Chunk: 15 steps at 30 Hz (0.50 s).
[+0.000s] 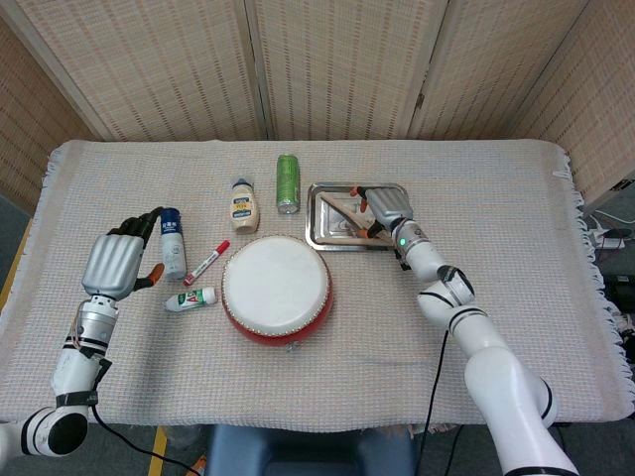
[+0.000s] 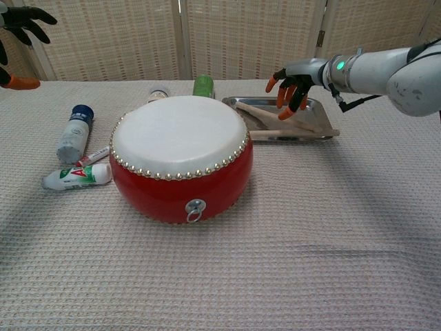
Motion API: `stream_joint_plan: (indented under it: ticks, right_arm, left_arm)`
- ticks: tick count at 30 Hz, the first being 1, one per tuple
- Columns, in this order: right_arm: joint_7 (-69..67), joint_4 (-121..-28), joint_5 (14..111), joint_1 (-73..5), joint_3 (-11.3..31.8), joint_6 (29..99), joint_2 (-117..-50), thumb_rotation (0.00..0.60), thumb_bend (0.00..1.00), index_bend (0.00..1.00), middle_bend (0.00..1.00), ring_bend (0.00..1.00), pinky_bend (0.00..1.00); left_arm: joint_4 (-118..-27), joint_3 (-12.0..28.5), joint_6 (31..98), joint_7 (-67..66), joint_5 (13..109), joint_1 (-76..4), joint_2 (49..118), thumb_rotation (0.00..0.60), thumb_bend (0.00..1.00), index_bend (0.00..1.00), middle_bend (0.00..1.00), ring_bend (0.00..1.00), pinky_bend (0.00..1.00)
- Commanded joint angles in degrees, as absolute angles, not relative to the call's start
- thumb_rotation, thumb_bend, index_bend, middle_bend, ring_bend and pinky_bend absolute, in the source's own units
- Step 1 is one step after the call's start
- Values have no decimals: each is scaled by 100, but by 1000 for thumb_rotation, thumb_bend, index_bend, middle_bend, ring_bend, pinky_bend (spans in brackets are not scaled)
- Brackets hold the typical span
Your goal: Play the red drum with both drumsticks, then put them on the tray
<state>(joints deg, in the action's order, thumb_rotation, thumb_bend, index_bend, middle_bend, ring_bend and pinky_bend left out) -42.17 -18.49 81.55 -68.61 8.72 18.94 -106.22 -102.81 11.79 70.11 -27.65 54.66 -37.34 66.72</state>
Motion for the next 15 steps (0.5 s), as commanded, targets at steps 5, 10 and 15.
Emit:
stream_joint_plan:
  ticks: [5, 10, 15]
  right_arm:
    - [-3942, -2463, 8002, -6714, 966, 1897, -9993, 600, 161, 199, 349, 253, 467]
    - [-3622, -3488, 7893, -6424, 1049, 2286, -9254, 600, 164, 198, 349, 253, 466]
    - [-2858, -5636, 7678, -5621, 1102, 3342, -7840, 600, 229, 183, 336, 214, 422]
  left_arm:
    - [-10219, 1175, 7009, -2566, 5531, -3625, 6620, 600, 338, 20, 148, 165, 373]
    - [-10162, 1154, 7149, -2413, 5705, -3488, 6579, 600, 339, 31, 154, 165, 371]
    - [-10073, 1117, 7344, -2098, 5922, -3250, 6509, 600, 343, 57, 167, 168, 366]
